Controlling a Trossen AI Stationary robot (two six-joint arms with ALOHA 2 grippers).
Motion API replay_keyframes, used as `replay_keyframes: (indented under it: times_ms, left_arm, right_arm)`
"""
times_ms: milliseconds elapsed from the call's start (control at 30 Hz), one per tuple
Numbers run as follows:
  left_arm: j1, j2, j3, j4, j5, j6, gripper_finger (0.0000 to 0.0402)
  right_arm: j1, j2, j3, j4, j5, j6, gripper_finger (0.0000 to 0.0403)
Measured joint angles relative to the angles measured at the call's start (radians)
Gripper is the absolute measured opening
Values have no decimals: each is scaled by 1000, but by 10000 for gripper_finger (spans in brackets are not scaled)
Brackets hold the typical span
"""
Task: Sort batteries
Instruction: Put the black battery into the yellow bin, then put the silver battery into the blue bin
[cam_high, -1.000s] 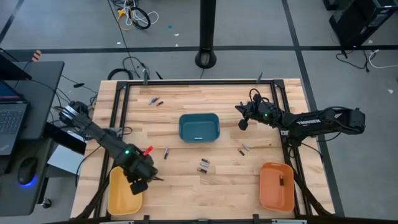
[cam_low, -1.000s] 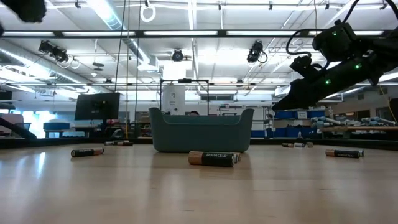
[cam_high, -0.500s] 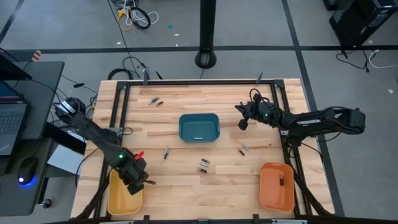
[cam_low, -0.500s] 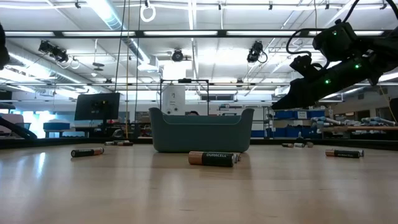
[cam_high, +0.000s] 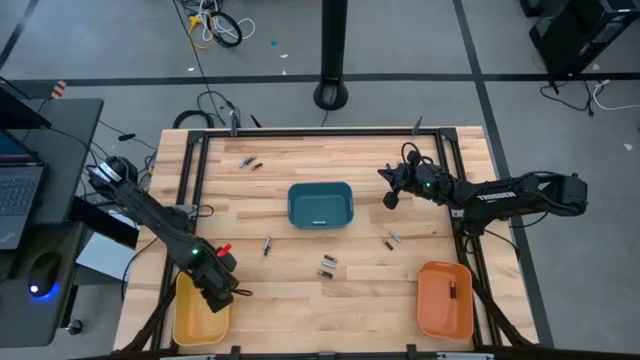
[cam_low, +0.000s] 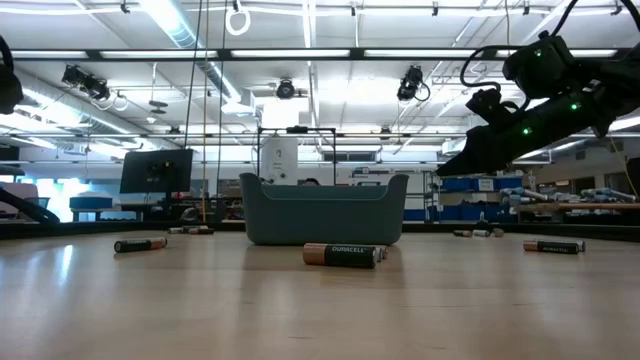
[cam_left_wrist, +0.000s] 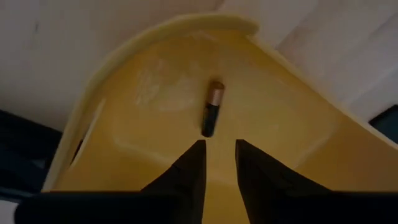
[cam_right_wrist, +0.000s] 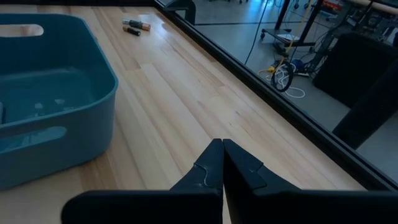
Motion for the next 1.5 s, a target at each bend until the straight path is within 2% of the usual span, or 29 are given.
replay_keyframes:
  times_ms: [233, 467, 733, 967, 1167, 1500]
  left_arm:
    - [0, 0, 0, -42, -61, 13, 80]
    - [0, 0, 0, -169, -191, 4, 9]
    - [0, 0, 0, -122, -258, 13, 13]
    - [1, 0, 0, -107, -376, 62, 9]
    - [1, 0, 0, -39, -426, 105, 9]
    - [1, 0, 0, 4, -419, 147, 9]
  right_arm:
    - [0, 0, 0, 0, 0, 0, 10]
    - [0, 0, 0, 2, 0, 0, 10]
    - [0, 0, 0, 6, 0, -1, 10]
    - [0, 0, 0, 6, 0, -1, 10]
    - [0, 0, 0, 6, 0, -1, 10]
    - [0, 0, 0, 6, 0, -1, 10]
